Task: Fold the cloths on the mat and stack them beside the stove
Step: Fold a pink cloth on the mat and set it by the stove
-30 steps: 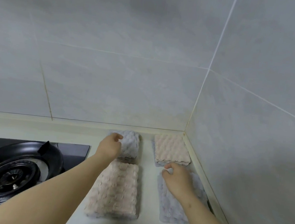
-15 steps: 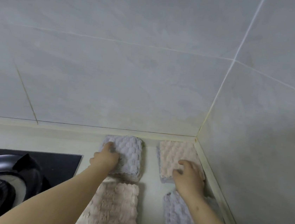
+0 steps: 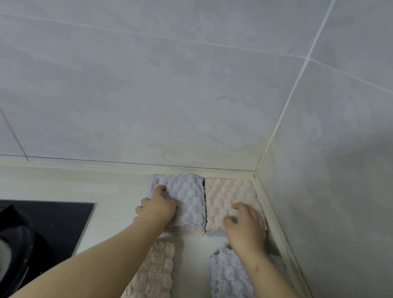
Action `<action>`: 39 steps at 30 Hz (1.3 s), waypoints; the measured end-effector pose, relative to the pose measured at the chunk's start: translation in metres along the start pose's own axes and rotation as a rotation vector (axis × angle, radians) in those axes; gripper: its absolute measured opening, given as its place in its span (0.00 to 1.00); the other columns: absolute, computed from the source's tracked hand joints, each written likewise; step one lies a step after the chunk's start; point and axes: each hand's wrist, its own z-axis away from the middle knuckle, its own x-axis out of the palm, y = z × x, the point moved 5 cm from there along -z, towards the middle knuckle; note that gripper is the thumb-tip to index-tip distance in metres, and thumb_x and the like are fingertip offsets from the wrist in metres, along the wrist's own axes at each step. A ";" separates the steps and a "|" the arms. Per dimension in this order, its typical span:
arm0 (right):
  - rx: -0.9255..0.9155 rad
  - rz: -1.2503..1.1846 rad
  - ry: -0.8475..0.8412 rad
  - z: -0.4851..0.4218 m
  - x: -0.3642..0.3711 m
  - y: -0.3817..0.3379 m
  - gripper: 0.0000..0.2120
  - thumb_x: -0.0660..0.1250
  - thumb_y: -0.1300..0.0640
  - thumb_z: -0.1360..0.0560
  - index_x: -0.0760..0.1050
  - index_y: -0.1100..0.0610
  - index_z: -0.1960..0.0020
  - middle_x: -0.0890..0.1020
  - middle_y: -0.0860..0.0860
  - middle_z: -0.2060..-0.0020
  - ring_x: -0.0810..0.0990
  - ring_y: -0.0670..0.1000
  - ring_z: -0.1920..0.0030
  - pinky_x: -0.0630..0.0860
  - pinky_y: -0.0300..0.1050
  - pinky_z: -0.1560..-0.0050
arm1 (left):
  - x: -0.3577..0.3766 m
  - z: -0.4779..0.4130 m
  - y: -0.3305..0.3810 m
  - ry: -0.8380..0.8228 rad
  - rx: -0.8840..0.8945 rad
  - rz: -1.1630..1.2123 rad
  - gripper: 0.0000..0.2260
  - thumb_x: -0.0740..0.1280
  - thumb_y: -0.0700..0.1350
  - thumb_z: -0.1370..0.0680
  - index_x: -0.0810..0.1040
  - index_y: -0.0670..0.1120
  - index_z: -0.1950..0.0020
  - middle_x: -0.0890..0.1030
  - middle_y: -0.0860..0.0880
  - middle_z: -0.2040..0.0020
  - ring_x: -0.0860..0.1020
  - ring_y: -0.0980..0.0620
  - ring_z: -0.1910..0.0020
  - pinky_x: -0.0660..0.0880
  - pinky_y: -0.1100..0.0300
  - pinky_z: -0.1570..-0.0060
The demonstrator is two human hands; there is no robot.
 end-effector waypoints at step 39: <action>0.150 -0.198 0.024 0.170 -0.034 0.047 0.17 0.61 0.58 0.24 0.70 0.52 0.35 0.76 0.50 0.47 0.79 0.52 0.54 0.73 0.39 0.67 | -0.004 0.143 -0.091 -0.251 0.095 0.286 0.32 0.66 0.40 0.26 0.56 0.50 0.25 0.76 0.40 0.43 0.77 0.46 0.61 0.76 0.56 0.60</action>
